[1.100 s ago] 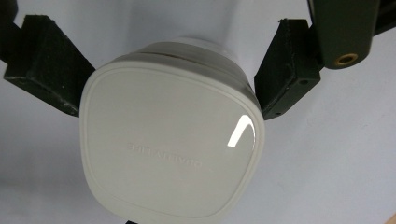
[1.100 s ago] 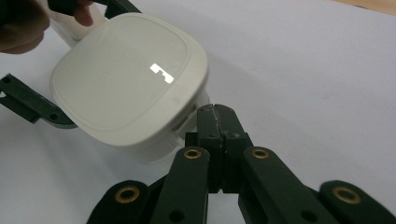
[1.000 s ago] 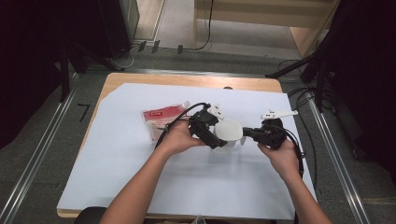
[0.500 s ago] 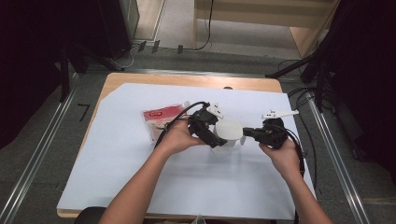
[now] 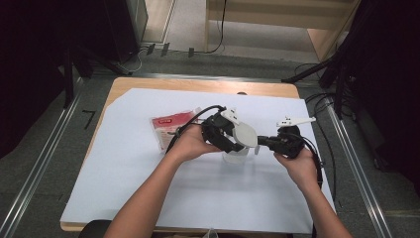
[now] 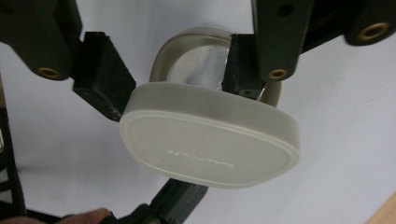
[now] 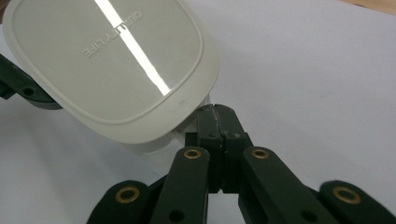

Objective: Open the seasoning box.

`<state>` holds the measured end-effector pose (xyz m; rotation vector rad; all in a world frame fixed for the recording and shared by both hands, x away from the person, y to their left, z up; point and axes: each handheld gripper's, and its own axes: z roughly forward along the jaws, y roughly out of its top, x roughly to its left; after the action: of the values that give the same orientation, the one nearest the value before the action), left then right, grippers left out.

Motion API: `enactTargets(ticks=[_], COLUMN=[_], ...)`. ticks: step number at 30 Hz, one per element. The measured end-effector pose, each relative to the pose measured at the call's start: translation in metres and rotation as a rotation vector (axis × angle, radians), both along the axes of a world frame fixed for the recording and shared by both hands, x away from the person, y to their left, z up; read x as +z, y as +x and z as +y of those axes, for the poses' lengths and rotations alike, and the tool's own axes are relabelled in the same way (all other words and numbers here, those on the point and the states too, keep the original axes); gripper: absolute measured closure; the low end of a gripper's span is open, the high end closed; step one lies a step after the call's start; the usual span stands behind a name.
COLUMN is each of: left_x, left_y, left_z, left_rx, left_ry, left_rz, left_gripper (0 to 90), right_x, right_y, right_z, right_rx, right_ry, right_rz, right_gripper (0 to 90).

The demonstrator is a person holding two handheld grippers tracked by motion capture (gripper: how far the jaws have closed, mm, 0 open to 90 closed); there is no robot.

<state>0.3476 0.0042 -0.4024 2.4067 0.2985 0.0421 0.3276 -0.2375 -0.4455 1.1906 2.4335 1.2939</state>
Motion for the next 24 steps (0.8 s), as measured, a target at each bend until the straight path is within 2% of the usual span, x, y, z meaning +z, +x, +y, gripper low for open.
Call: enactTargets(ticks=[2, 6, 7, 9, 11, 14, 16, 19, 22, 24], left_x=[0.002, 0.006, 0.006, 0.007, 0.008, 0.010, 0.013, 0.016, 0.019, 0.021], left_y=[-0.001, 0.000, -0.001, -0.001, 0.000, 0.004, 0.005, 0.005, 0.007, 0.009], left_z=[0.000, 0.000, -0.001, 0.000, 0.000, 0.002, 0.001, -0.005, -0.012, -0.015], left_rx=[-0.001, -0.036, -0.043, -0.052, -0.035, -0.018, -0.016, -0.023, 0.003, -0.002], left_ry=[-0.002, 0.017, 0.027, 0.026, 0.035, 0.024, 0.016, 0.029, 0.013, 0.018], left_rz=[0.004, 0.014, 0.003, 0.016, 0.016, 0.035, 0.046, 0.058, 0.050, 0.054], left_gripper=[56.5, 63.3, 66.4, 72.7, 79.2, 88.5, 90.0, 90.0, 90.0, 90.0], right_x=[0.000, -0.001, -0.001, -0.001, -0.001, -0.001, -0.001, -0.001, -0.002, -0.003], right_y=[0.000, 0.001, 0.001, 0.001, 0.001, 0.001, 0.001, 0.000, 0.001, 0.000], right_z=[-0.001, -0.002, -0.002, -0.002, -0.002, -0.002, -0.002, -0.003, -0.003, -0.004], right_rx=[0.002, 0.003, 0.004, 0.004, 0.003, 0.006, 0.006, 0.003, 0.001, -0.002], right_ry=[-0.004, -0.005, -0.007, -0.007, -0.004, -0.005, -0.005, 0.001, 0.015, 0.017], right_rz=[-0.001, 0.002, 0.001, 0.002, 0.005, 0.002, 0.002, 0.013, 0.013, 0.012], right_gripper=[90.0, 90.0, 90.0, 90.0, 90.0, 90.0, 90.0, 90.0, 90.0, 90.0])
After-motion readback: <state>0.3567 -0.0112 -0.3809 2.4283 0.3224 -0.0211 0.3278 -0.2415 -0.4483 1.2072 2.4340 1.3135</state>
